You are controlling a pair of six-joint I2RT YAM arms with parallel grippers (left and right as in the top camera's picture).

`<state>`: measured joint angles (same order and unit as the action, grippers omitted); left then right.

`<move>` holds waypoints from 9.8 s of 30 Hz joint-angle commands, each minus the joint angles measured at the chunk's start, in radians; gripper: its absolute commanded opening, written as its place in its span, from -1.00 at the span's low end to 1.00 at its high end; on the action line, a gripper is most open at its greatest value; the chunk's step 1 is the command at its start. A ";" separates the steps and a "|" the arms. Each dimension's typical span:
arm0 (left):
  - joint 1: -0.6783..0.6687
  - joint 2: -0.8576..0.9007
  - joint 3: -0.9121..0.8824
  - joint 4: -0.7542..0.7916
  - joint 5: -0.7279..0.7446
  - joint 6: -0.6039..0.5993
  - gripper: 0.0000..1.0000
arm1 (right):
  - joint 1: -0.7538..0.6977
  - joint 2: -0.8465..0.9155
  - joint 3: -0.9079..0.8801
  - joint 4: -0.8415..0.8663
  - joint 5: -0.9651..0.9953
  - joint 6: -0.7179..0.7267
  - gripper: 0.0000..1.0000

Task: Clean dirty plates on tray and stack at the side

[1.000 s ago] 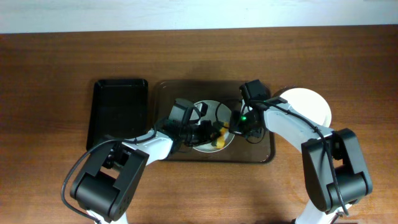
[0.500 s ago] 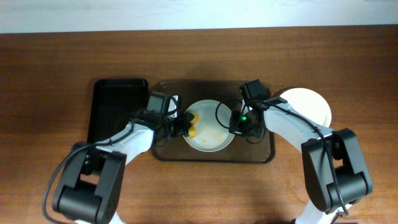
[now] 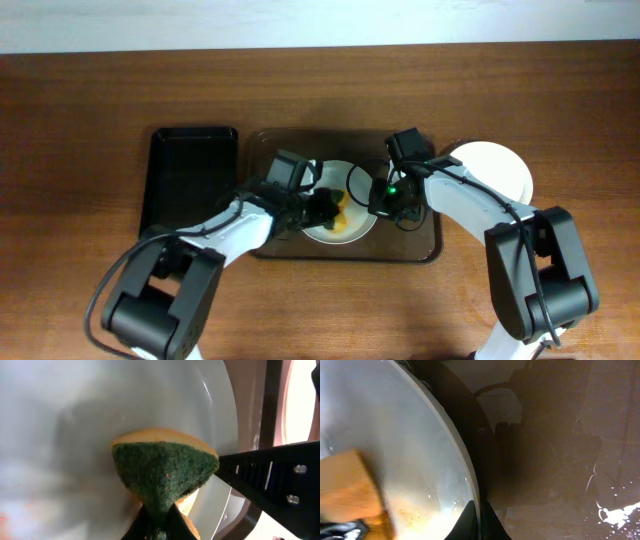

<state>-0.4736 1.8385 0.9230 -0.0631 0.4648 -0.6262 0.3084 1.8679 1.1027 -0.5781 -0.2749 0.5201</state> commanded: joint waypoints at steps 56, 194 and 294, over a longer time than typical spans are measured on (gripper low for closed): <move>0.410 -0.335 0.107 -0.552 -0.420 0.240 -1.00 | 0.201 -0.196 0.323 -0.459 1.067 -0.127 -0.92; 0.489 -1.140 -0.123 -0.779 -0.330 0.600 0.99 | -0.171 -1.097 -0.158 -0.434 0.317 -0.394 0.97; 0.490 -1.832 -0.914 -0.018 -0.428 0.627 0.99 | -0.309 -1.864 -1.097 0.507 0.196 -0.636 0.97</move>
<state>0.0128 0.0109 0.0143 -0.0788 0.0444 -0.0181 0.0048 0.0120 0.0135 -0.0704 -0.0704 -0.1127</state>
